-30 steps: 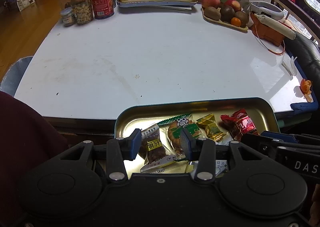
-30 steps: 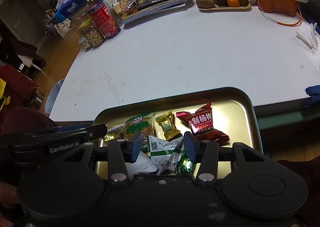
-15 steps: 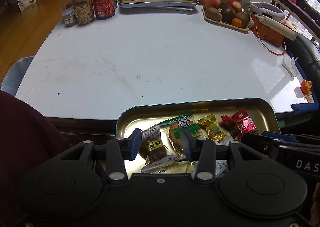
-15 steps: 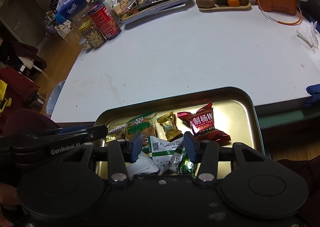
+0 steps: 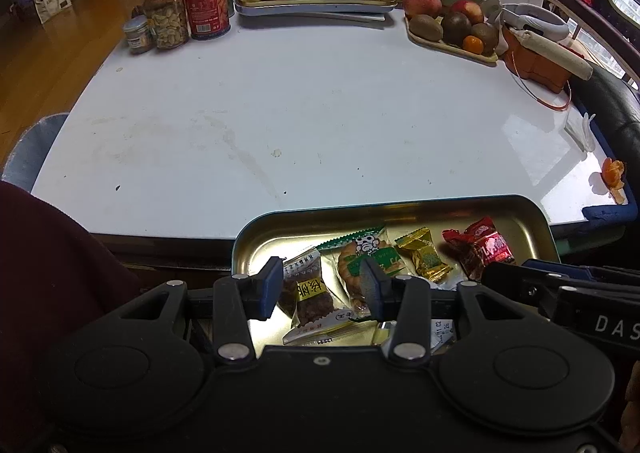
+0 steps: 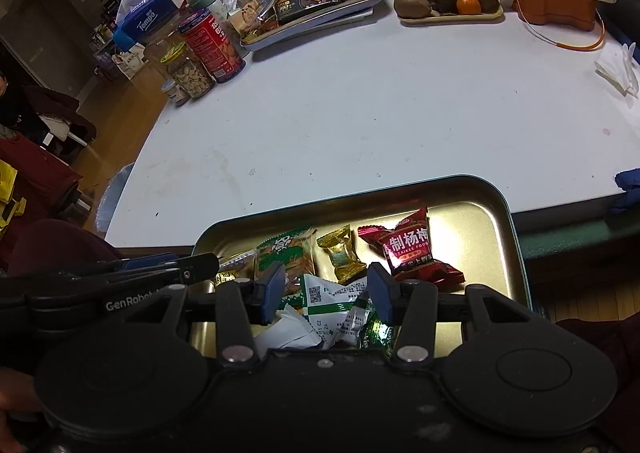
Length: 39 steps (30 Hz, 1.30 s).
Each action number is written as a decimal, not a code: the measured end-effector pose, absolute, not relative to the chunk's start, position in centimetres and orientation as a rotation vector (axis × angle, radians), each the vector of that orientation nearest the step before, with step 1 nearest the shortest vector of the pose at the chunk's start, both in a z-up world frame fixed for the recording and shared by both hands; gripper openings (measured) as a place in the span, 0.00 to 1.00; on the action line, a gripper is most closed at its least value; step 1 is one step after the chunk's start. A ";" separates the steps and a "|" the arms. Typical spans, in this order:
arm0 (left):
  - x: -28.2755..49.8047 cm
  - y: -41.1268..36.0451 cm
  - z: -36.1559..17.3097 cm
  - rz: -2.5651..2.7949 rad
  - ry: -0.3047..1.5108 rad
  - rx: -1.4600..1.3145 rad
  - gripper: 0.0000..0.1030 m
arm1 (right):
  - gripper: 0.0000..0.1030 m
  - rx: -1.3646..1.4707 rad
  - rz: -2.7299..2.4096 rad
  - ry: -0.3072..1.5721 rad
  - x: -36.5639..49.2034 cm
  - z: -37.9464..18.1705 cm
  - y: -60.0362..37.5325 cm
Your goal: Organize snacks
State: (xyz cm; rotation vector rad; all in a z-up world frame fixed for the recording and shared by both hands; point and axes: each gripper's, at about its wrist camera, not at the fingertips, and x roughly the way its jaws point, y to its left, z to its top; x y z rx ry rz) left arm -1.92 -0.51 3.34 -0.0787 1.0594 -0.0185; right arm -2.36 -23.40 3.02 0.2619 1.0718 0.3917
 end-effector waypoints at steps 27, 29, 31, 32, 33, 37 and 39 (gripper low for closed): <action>-2.0 0.0 3.6 0.028 1.042 -0.081 0.49 | 0.48 0.272 0.400 1.067 -2.5 3.2 -23.3; -2.0 0.0 3.6 0.032 1.041 -0.082 0.49 | 0.48 0.270 0.399 1.065 -2.5 3.2 -23.3; -2.0 0.1 3.7 0.030 1.038 -0.087 0.49 | 0.48 0.272 0.401 1.065 -2.5 3.2 -23.3; -2.0 0.1 3.7 0.030 1.039 -0.089 0.49 | 0.48 0.271 0.400 1.065 -2.5 3.2 -23.3; -2.0 0.1 3.7 0.030 1.041 -0.091 0.49 | 0.48 0.269 0.401 1.065 -2.5 3.2 -23.3; -1.9 0.1 3.5 0.015 1.051 -0.097 0.49 | 0.48 0.270 0.403 1.065 -2.5 3.2 -23.2; -1.9 0.1 3.4 0.015 1.052 -0.096 0.49 | 0.48 0.272 0.402 1.064 -2.5 3.3 -23.3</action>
